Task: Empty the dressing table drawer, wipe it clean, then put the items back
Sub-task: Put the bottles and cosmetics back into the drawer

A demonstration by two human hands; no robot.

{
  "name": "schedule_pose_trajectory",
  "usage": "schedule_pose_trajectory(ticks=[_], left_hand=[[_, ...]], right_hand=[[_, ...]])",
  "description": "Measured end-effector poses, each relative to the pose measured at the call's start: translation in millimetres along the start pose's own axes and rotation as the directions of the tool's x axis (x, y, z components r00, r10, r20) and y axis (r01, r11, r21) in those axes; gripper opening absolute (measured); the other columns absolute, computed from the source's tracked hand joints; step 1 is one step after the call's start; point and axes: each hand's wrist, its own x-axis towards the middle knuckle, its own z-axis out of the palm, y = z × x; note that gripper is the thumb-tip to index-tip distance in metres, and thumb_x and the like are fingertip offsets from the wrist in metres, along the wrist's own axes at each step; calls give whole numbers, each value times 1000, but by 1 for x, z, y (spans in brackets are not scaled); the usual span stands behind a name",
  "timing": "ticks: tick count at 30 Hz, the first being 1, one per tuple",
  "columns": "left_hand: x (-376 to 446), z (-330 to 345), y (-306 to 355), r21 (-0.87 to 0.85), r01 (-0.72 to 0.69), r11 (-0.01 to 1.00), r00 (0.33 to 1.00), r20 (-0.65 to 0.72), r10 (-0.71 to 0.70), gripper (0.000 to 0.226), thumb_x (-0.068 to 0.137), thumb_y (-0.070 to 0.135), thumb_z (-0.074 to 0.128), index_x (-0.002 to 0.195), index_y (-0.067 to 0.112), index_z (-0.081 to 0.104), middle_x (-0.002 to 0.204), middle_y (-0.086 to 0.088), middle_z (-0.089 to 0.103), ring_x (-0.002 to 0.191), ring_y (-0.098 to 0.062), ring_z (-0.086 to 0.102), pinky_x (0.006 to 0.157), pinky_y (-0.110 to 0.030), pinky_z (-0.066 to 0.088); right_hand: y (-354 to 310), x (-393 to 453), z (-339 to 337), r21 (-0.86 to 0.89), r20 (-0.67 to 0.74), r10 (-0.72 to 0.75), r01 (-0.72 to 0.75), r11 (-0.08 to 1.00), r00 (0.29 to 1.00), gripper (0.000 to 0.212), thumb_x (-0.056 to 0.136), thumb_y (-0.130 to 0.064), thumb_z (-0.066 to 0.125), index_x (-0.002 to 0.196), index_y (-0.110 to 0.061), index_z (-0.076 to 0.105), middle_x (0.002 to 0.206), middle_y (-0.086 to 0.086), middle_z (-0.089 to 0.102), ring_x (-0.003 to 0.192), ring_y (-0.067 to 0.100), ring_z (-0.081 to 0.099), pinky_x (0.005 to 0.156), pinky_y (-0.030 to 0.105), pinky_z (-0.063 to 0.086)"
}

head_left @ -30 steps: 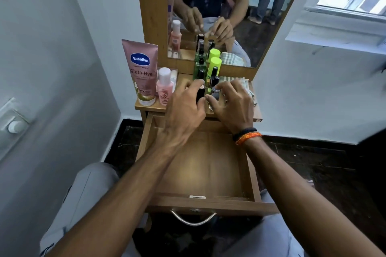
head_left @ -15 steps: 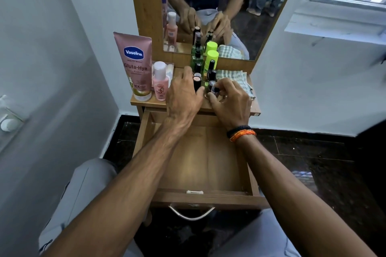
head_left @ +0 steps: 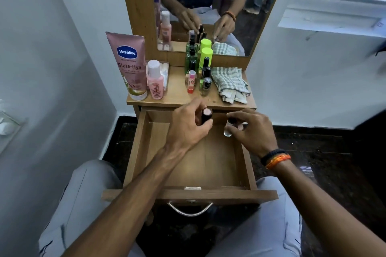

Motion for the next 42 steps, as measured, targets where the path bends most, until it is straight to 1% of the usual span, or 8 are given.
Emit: schedule_pose_trajectory(ticks=[3, 7, 11, 17, 21, 29, 37, 42], left_hand=[[-2, 17, -14, -47, 126, 991, 984, 135, -119, 25, 68, 22, 83, 83, 22, 62, 70, 7, 68, 61, -7, 63, 62, -30, 56], [6, 38, -21, -36, 178, 983, 961, 221, -166, 24, 65, 19, 83, 82, 20, 67, 70, 7, 71, 62, -5, 65, 64, -31, 58], [13, 58, -25, -41, 214, 976, 943, 269, -196, 23, 64, 20, 79, 82, 22, 65, 71, 7, 71, 68, -10, 69, 63, -35, 60], [17, 75, -30, -50, 215, 975, 946, 257, -195, 24, 62, 28, 73, 83, 24, 63, 72, 6, 71, 68, -11, 70, 62, -38, 61], [18, 77, -28, -52, 177, 983, 950, 270, -157, 24, 69, 22, 77, 91, 21, 66, 78, 6, 72, 73, -11, 71, 66, -38, 62], [14, 79, -26, -25, 149, 988, 962, 234, -140, 26, 76, 17, 77, 100, 15, 66, 90, 1, 73, 81, -14, 69, 69, -27, 58], [10, 82, -26, -44, 165, 985, 961, 233, -151, 25, 74, 15, 77, 97, 18, 67, 90, 3, 74, 83, -12, 71, 71, -26, 59], [7, 81, -26, -29, 161, 987, 960, 238, -149, 28, 73, 15, 78, 98, 18, 67, 92, 3, 74, 84, -12, 70, 74, -31, 60]], right_hand=[[13, 2, 13, -95, 66, 28, -21, 995, 997, 30, 85, -27, 77, 113, -19, 74, 102, 0, 72, 86, 11, 60, 74, 24, 49], [26, 9, 27, -228, 93, 94, -71, 971, 991, 31, 85, -35, 74, 115, -26, 73, 106, -3, 72, 89, 11, 44, 70, 27, 35], [30, 11, 35, -245, 139, 130, -93, 965, 982, 32, 87, -35, 71, 118, -25, 72, 112, -2, 72, 97, 17, 47, 72, 29, 37], [33, 6, 39, -228, 124, 150, -119, 966, 981, 32, 86, -34, 72, 116, -24, 73, 110, 2, 73, 101, 22, 51, 78, 33, 43], [34, 8, 40, -263, 125, 126, -90, 961, 984, 29, 86, -35, 70, 113, -23, 72, 106, 2, 74, 97, 20, 49, 70, 30, 41], [36, 11, 36, -263, 103, 60, -31, 964, 993, 26, 82, -26, 74, 107, -20, 74, 102, 2, 76, 92, 23, 52, 70, 33, 43], [39, 8, 36, -268, 108, 33, -3, 963, 994, 25, 84, -32, 71, 106, -21, 74, 100, 0, 75, 93, 22, 51, 69, 31, 40], [43, 6, 39, -293, 105, 29, 3, 956, 994, 29, 84, -35, 72, 109, -22, 72, 104, -1, 75, 87, 15, 42, 67, 29, 33]])
